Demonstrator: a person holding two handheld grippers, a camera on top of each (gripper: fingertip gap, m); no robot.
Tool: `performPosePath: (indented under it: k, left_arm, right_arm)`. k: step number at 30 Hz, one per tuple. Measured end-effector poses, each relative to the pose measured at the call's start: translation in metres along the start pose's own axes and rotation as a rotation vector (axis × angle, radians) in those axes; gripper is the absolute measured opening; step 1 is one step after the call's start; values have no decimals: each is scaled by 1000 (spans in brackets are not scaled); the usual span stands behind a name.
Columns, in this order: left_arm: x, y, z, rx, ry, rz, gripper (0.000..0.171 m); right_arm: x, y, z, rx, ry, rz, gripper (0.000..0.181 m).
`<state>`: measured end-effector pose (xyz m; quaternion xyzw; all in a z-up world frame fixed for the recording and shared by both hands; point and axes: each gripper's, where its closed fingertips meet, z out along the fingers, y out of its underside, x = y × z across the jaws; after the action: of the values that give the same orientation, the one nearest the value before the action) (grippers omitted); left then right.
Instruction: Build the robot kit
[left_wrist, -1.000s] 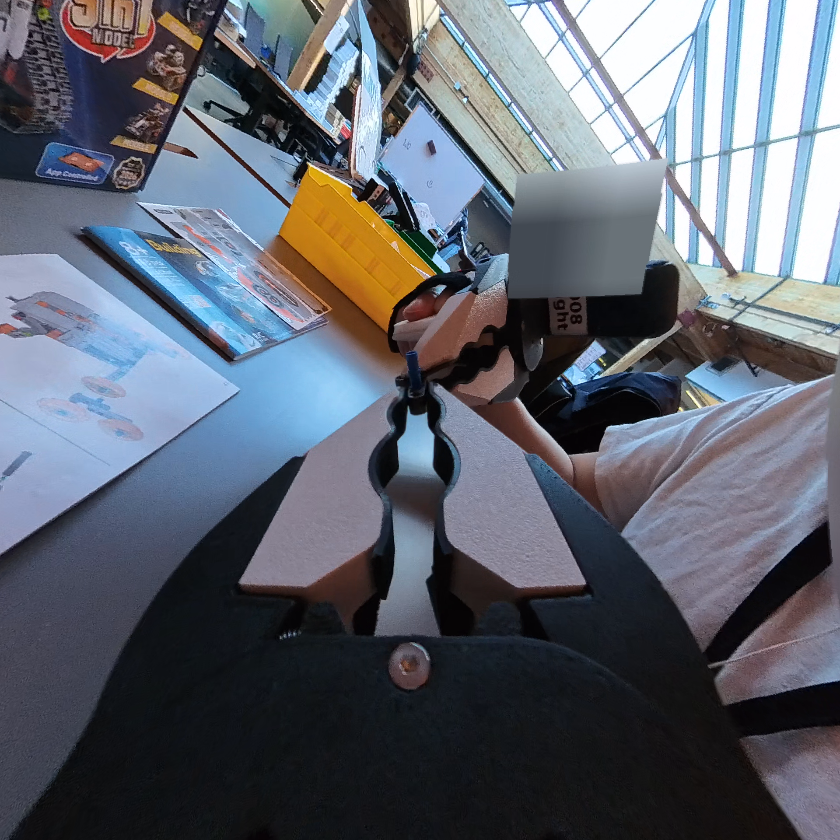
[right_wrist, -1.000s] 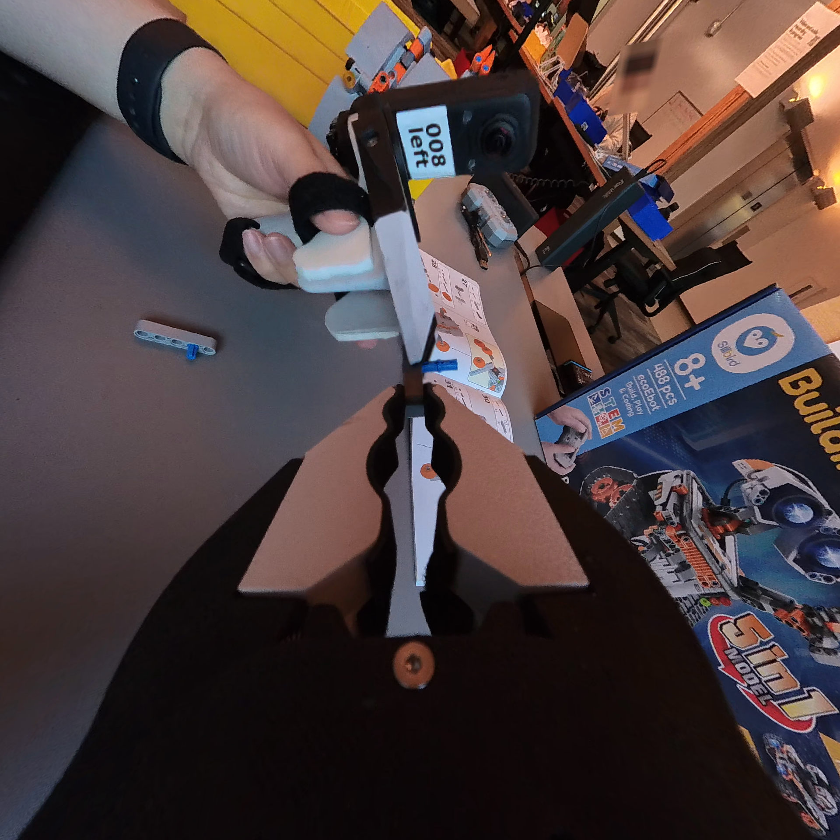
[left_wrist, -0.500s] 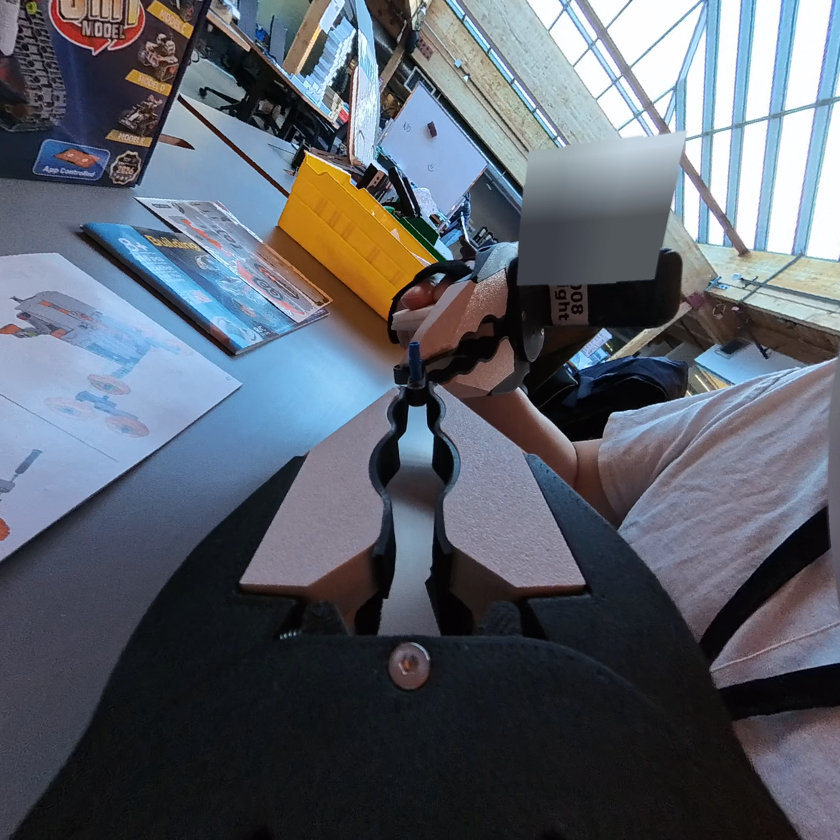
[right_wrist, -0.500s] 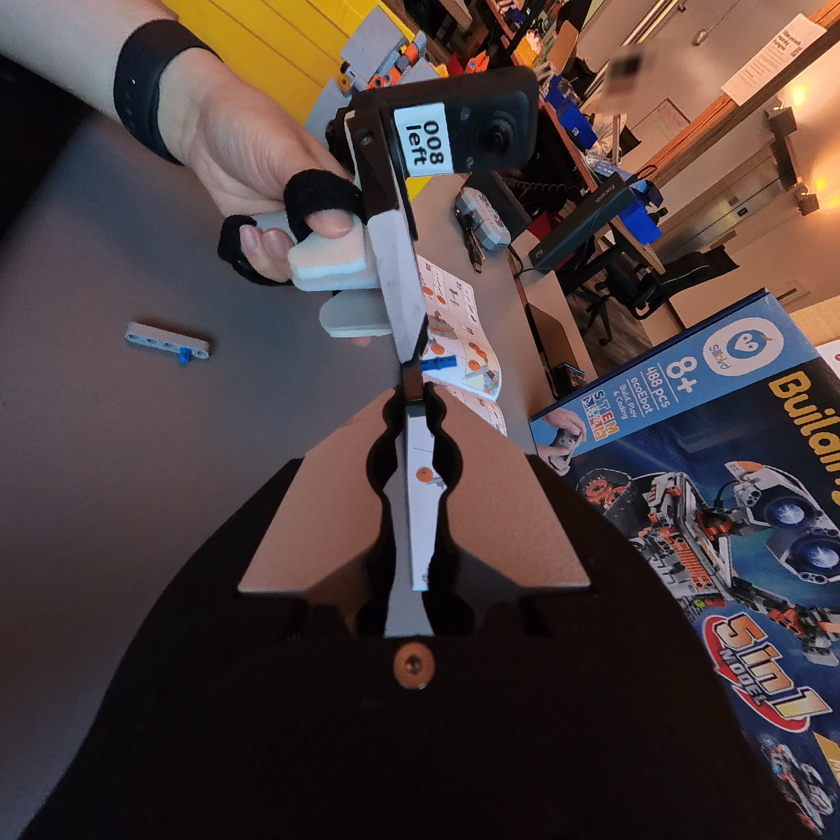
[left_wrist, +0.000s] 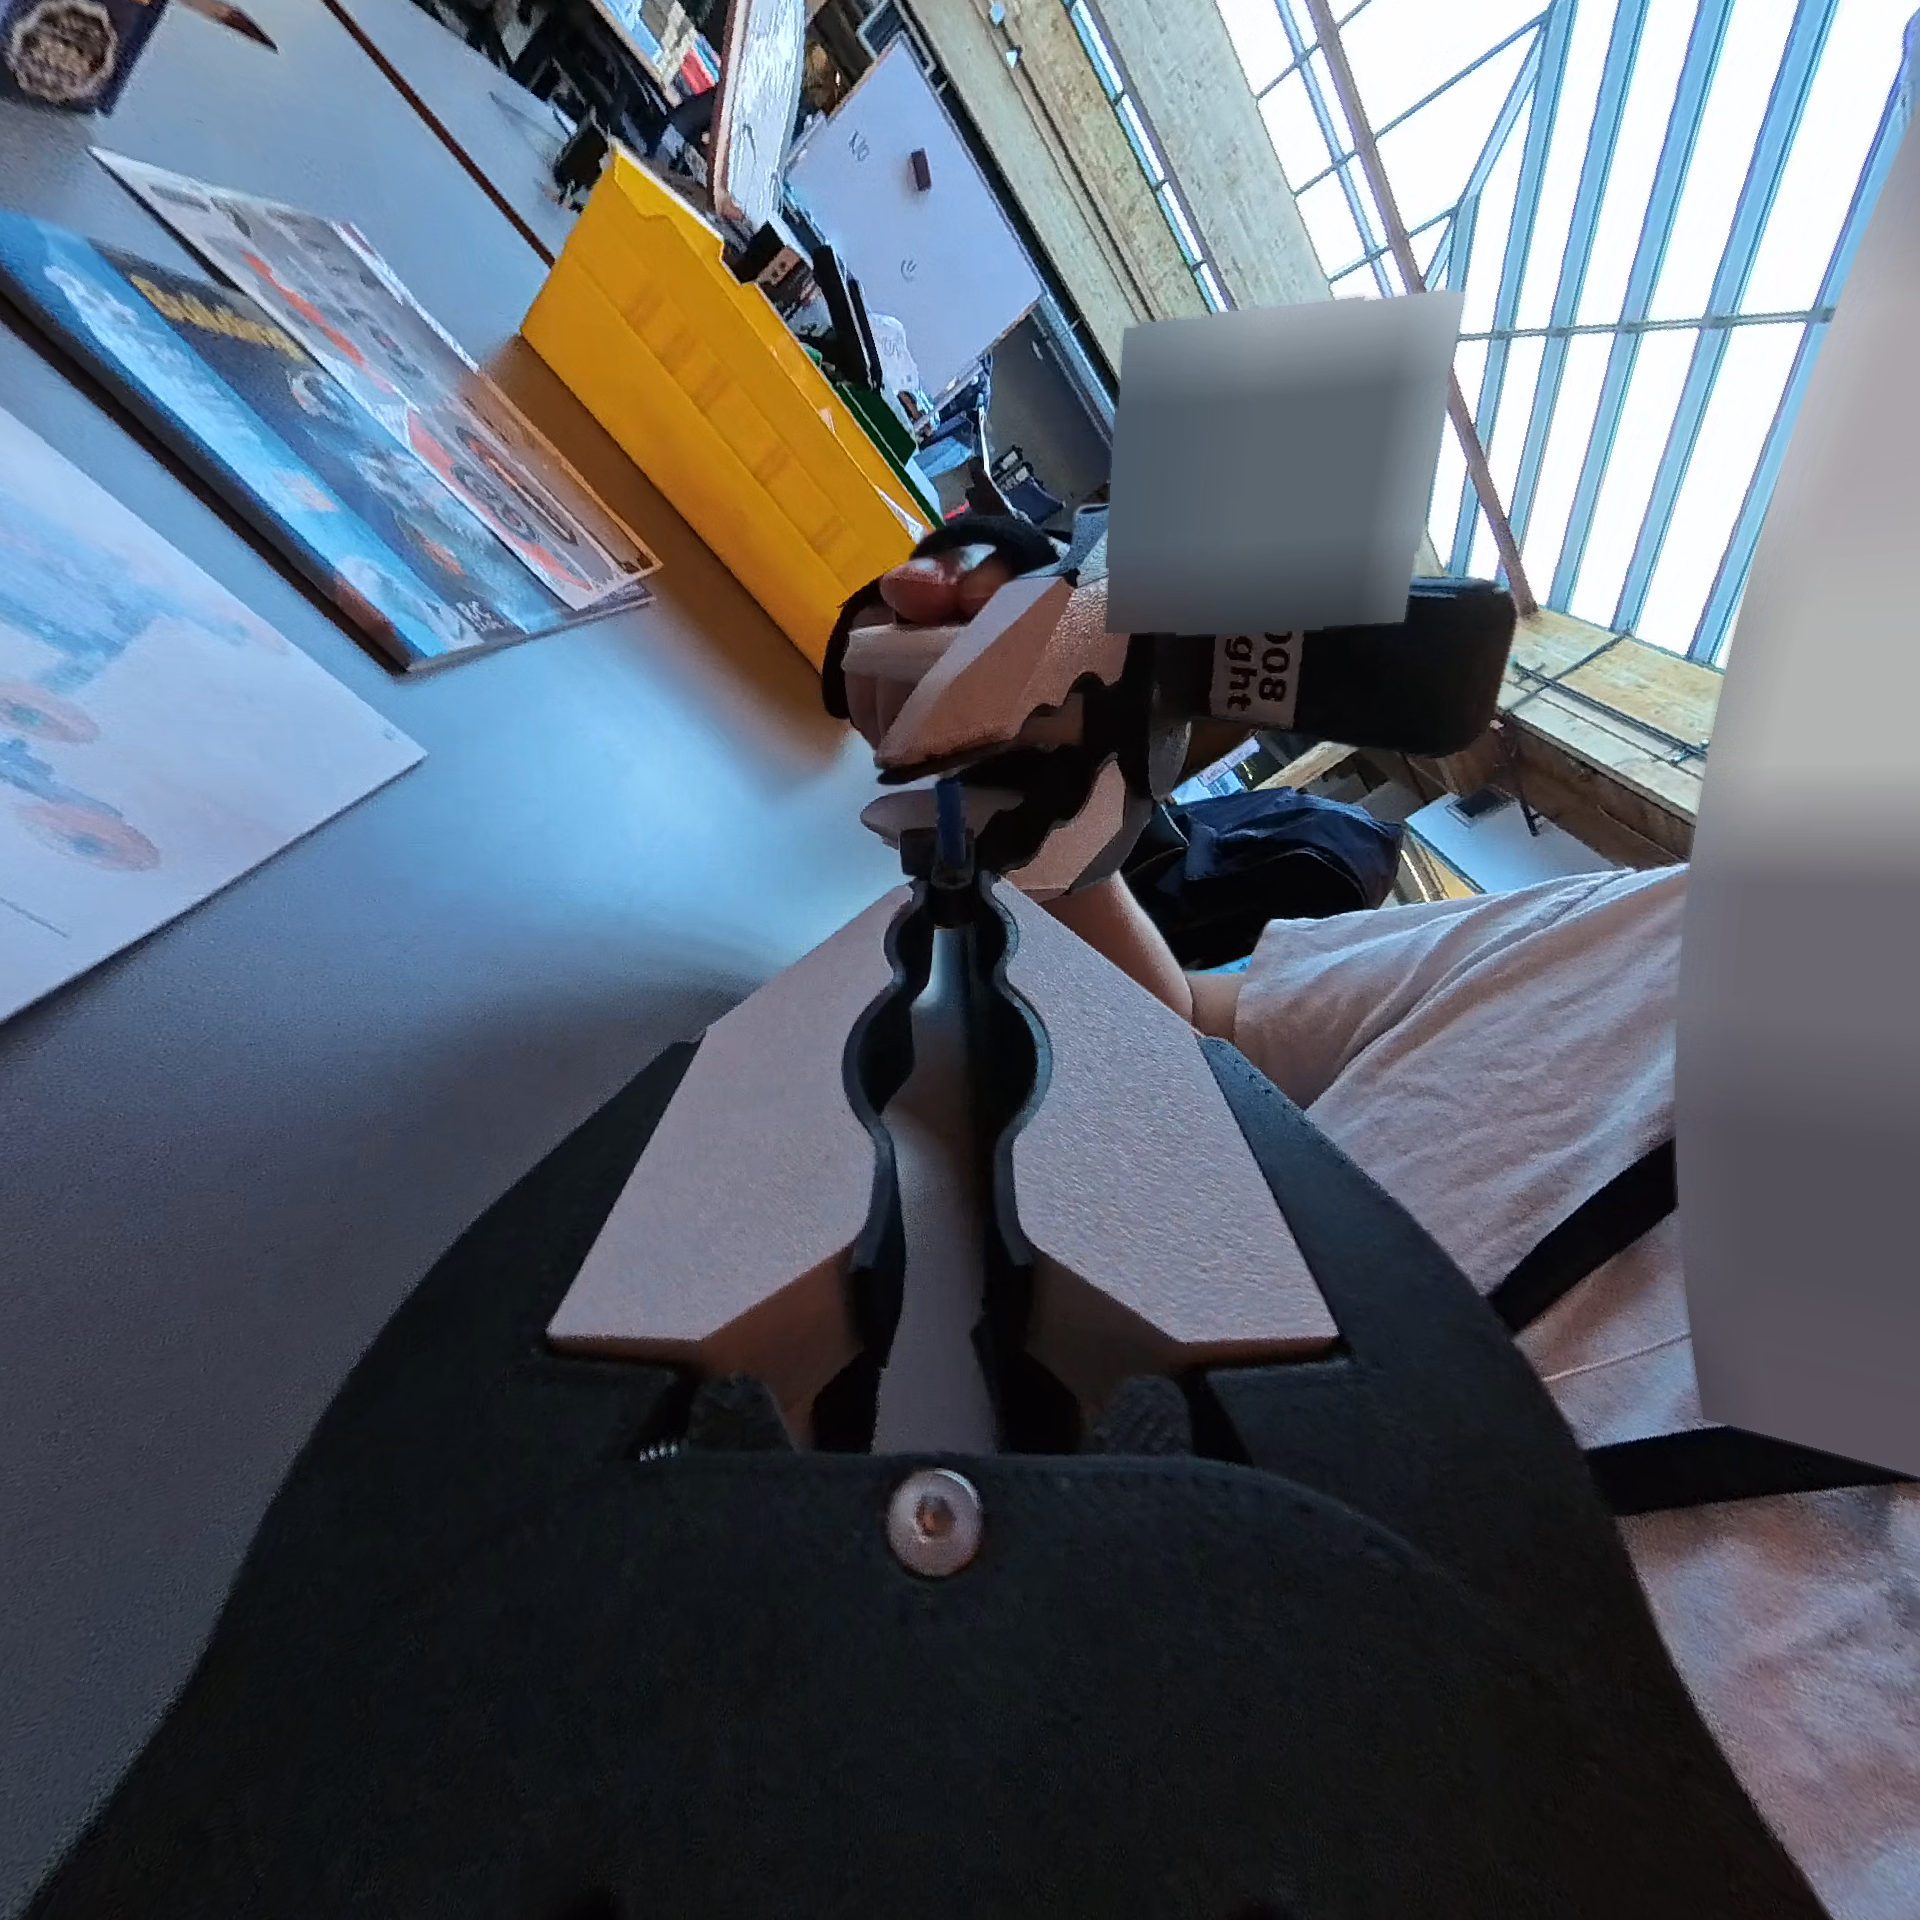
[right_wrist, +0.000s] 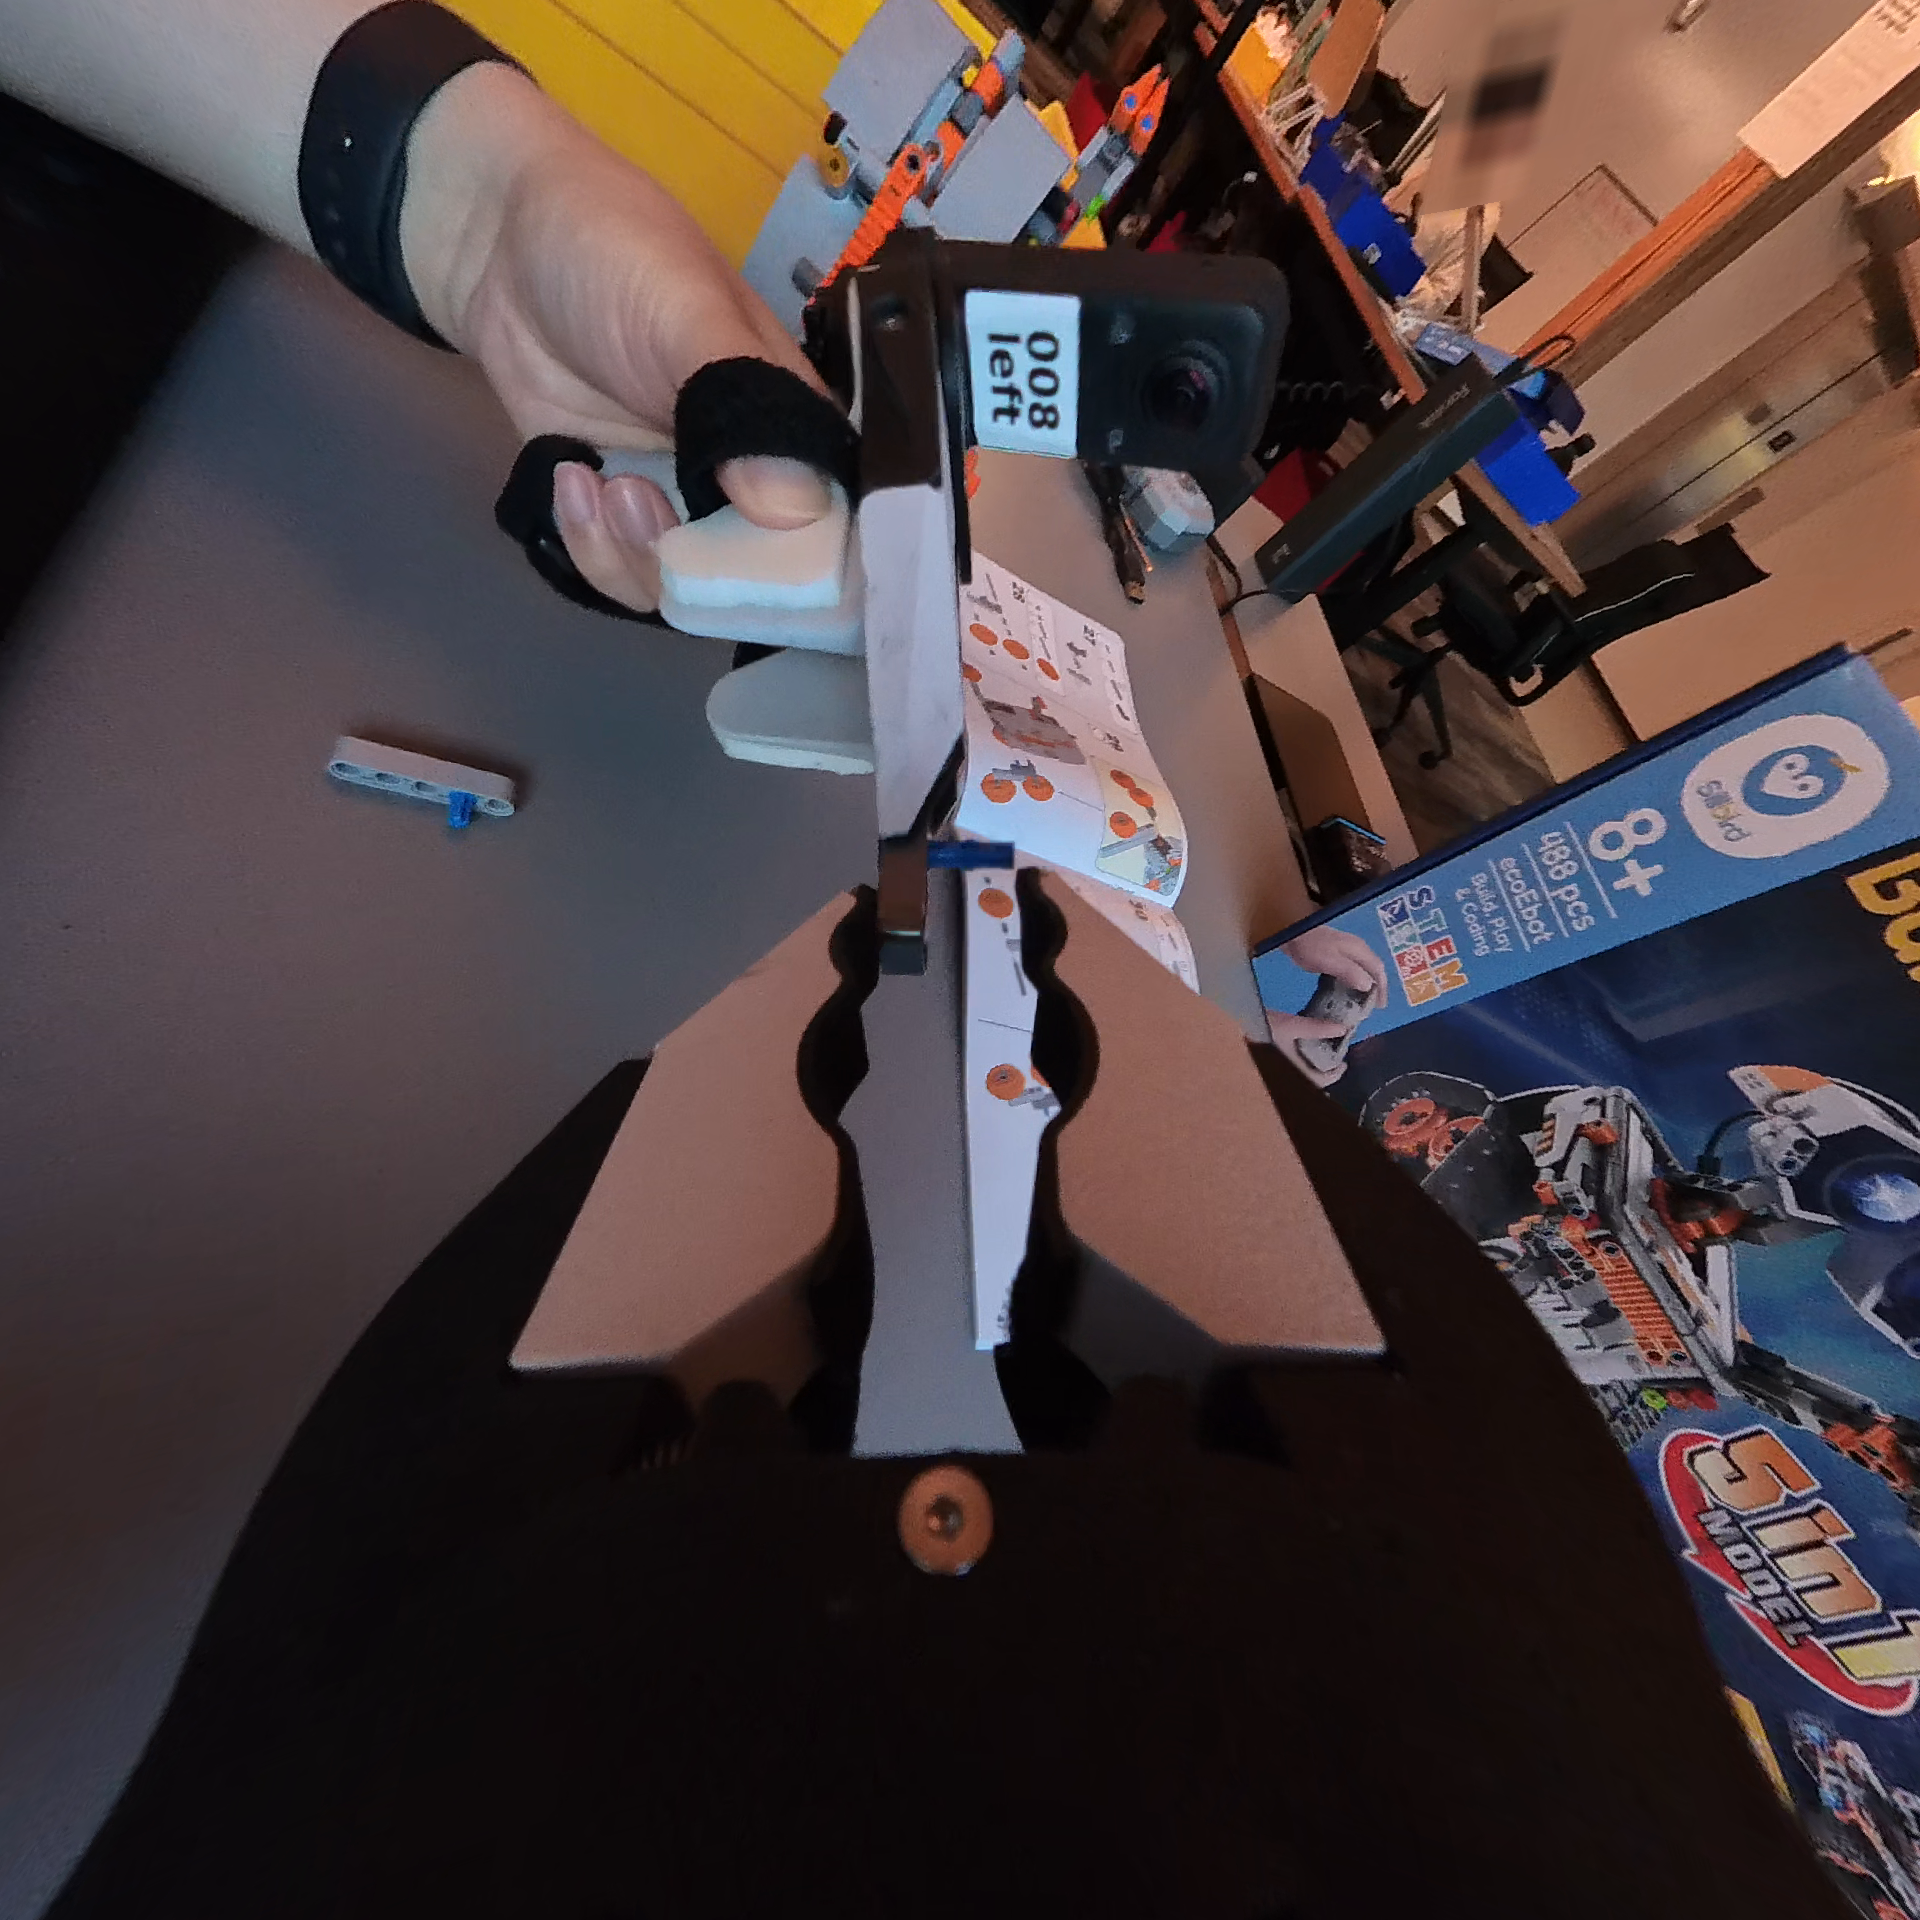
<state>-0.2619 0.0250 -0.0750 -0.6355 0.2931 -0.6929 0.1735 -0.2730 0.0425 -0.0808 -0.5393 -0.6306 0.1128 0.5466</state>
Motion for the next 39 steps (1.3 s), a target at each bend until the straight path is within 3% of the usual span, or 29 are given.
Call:
performPosePath:
  k: [23, 32, 39]
  left_arm:
    - [-23, 16, -3, -56, 1, -297, 6]
    - [-29, 16, 0, -34, 18, -381, 5]
    - [-34, 19, -1, -35, 19, -443, 5]
  right_arm:
    - [-16, 17, 10, -74, -120, 139, 26]
    - [-18, 24, 13, -49, -192, 316, 24]
    - [-22, 29, 16, -65, -218, 356, 24]
